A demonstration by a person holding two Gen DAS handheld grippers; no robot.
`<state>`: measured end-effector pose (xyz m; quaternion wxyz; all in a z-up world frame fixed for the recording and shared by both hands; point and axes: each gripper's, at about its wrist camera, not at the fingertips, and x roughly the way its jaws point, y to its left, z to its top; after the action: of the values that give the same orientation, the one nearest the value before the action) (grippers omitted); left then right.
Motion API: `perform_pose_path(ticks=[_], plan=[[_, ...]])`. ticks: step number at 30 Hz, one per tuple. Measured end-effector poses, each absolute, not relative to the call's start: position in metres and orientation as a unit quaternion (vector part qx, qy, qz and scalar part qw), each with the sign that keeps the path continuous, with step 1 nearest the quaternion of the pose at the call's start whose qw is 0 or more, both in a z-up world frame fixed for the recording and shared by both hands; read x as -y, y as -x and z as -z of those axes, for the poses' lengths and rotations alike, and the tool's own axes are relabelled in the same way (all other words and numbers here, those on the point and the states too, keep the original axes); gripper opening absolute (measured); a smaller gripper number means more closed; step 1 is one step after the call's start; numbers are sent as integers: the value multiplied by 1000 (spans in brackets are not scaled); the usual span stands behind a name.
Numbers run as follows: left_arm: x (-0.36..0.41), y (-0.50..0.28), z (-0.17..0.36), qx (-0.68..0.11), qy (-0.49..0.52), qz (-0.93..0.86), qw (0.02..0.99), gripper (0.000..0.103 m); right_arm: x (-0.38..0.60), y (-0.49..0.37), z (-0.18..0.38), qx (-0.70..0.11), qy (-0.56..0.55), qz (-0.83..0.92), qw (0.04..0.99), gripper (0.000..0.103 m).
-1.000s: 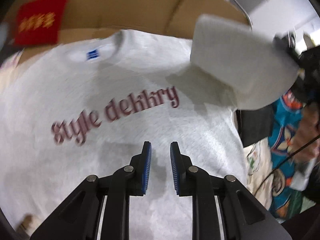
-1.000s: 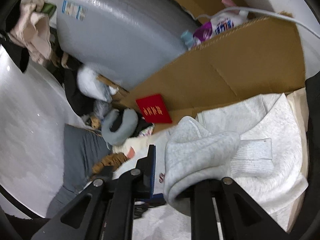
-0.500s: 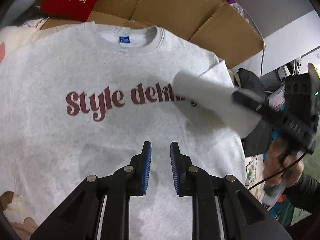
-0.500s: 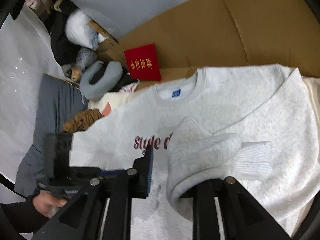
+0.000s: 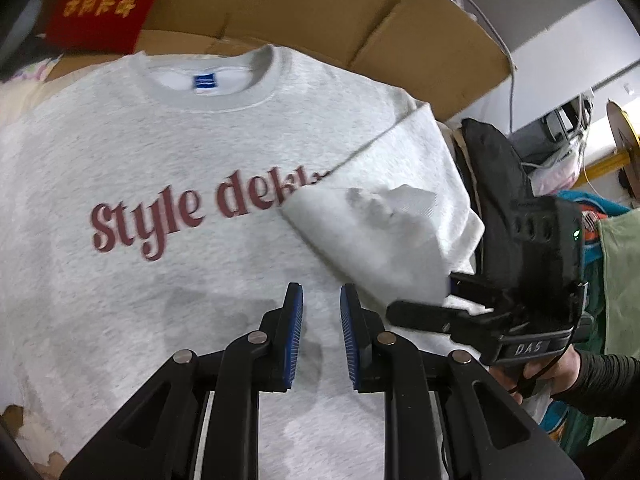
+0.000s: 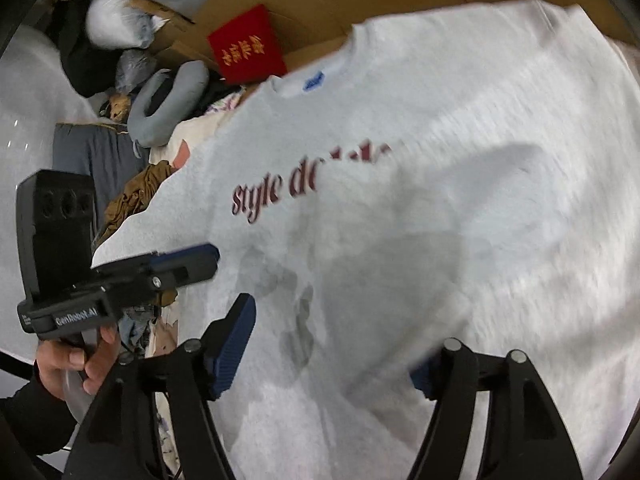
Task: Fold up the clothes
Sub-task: 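Lower the sleeve onto the chest and open the right gripper, then grasp the ribbed sleeve cuff with the left gripper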
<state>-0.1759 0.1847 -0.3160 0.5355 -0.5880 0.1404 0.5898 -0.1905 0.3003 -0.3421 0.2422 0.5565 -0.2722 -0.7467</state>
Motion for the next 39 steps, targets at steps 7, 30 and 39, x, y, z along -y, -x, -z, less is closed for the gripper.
perform_pose_path(ticks=[7,30,39], plan=[[-221,149,316,-163,579,-570,560,20,-334,171,342,309,-550,742,226,69],[-327,58,370,-352,522,-518,578,63,-410,131,358,343,-543,753,144,69],[-333,53,384,-378,511,-526,565,68,-420,123,366,347,-551,749,125,67]])
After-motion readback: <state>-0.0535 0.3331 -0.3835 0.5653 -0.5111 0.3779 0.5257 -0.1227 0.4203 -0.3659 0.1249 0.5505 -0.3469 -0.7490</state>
